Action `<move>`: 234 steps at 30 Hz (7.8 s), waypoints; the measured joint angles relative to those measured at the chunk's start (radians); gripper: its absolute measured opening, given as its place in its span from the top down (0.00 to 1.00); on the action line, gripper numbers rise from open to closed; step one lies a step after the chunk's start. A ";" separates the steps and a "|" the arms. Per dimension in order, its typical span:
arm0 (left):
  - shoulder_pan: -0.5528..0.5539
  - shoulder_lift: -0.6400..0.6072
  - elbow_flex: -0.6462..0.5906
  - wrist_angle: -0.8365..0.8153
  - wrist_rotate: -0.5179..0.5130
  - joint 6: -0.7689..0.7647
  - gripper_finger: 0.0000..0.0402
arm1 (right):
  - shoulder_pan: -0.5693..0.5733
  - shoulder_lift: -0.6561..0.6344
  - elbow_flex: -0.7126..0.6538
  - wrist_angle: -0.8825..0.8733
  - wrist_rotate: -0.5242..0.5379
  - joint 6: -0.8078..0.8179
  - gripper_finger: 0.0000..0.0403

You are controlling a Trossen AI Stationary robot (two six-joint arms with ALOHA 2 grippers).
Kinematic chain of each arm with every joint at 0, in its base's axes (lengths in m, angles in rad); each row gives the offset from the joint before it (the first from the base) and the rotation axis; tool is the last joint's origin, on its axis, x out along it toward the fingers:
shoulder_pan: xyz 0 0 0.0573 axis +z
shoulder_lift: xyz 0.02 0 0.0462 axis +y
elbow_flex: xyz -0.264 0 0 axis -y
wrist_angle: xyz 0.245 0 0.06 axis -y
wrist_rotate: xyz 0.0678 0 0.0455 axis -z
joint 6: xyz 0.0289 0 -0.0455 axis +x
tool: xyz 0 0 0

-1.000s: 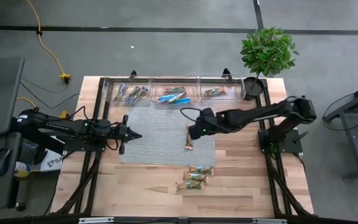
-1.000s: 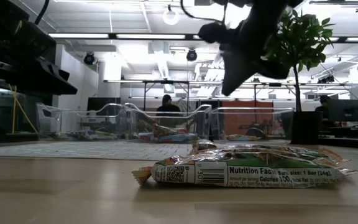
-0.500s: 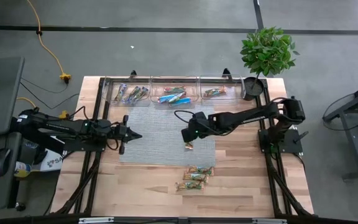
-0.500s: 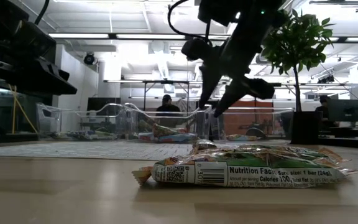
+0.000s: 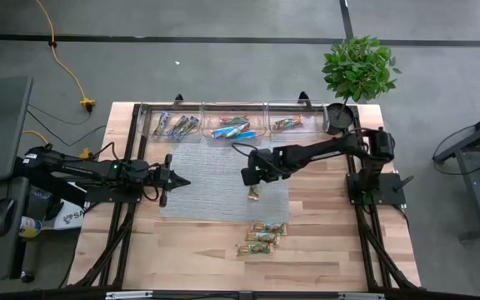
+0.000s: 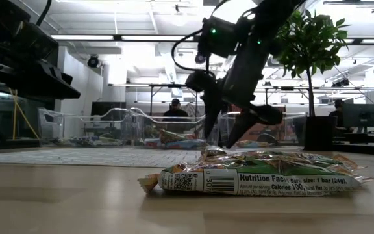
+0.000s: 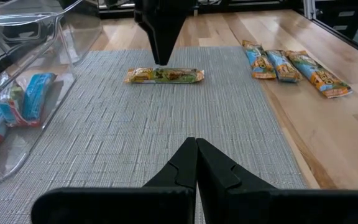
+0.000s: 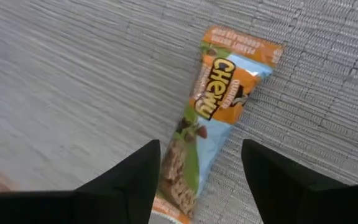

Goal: Pick and place Granola Bars by type
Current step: Put the yellow granola bar into the right transparent bin

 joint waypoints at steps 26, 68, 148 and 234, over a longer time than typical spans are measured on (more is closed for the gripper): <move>0.000 0.000 0.000 0.000 0.000 0.000 1.00 | -0.019 0.087 0.006 0.097 -0.032 0.026 0.69; 0.000 0.000 0.000 0.000 0.000 0.001 1.00 | -0.473 0.089 0.583 -0.876 0.410 -0.662 0.89; 0.000 0.000 0.000 0.000 0.001 0.001 1.00 | 0.403 -0.107 -0.106 -0.031 -0.048 -0.728 0.52; 0.000 0.000 0.000 0.000 0.000 0.001 1.00 | -0.493 -0.020 0.330 -0.643 0.443 -0.613 0.87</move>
